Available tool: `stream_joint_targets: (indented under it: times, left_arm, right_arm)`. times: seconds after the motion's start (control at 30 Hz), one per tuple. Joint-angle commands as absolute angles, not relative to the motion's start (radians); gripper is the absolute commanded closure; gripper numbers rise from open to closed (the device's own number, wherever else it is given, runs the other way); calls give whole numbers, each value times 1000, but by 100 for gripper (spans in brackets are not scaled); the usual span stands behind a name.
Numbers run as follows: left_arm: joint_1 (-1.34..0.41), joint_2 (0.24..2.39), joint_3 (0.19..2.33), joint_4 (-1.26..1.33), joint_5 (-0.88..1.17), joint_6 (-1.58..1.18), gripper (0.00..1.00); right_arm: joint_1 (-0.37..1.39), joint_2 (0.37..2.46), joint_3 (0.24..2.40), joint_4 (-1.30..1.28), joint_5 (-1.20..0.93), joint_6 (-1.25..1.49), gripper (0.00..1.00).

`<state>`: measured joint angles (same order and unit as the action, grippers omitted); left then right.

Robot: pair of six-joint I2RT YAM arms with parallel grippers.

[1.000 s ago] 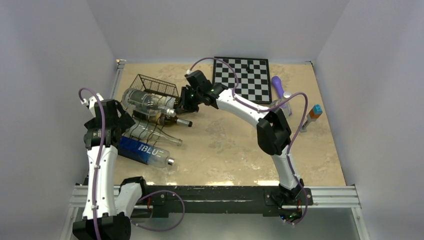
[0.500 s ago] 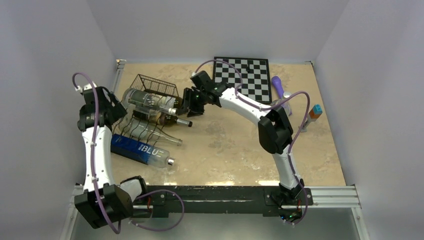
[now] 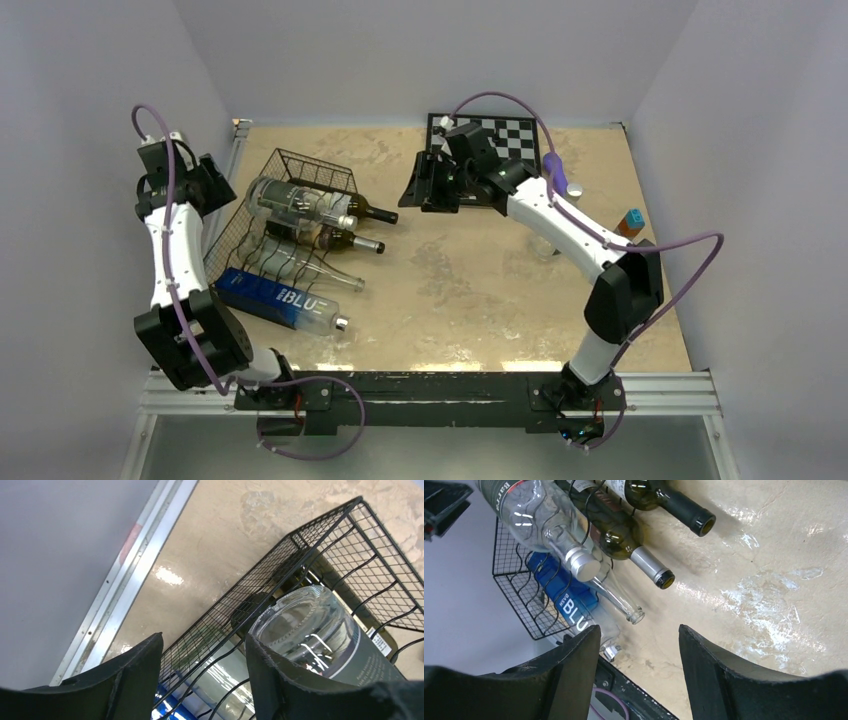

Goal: Put the wine bottle on the wine rack

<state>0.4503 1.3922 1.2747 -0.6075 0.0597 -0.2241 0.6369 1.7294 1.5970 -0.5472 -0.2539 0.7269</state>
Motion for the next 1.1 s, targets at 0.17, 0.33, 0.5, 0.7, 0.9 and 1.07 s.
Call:
stream_joint_targets:
  times: [0.17, 0.33, 0.5, 0.7, 0.9, 1.07]
  left_arm:
    - [456, 1438, 1271, -561, 196, -37, 40]
    - [456, 1461, 1259, -554, 300, -6, 47]
    - [454, 1509, 1271, -556, 337, 16, 60]
    - [446, 1483, 1221, -474, 229, 69, 64]
    - [445, 1487, 1189, -443, 337, 89, 70]
    - [431, 1516, 1194, -417, 364, 35, 89]
  right_arm:
    - [612, 1581, 1473, -493, -314, 656, 36]
    - [602, 1568, 1456, -492, -339, 651, 36]
    - [578, 1569, 1444, -499, -346, 647, 36]
    - [562, 1577, 1454, -506, -348, 641, 36]
    - [559, 1598, 1462, -509, -353, 647, 36]
    - [558, 1597, 1459, -511, -353, 649, 37]
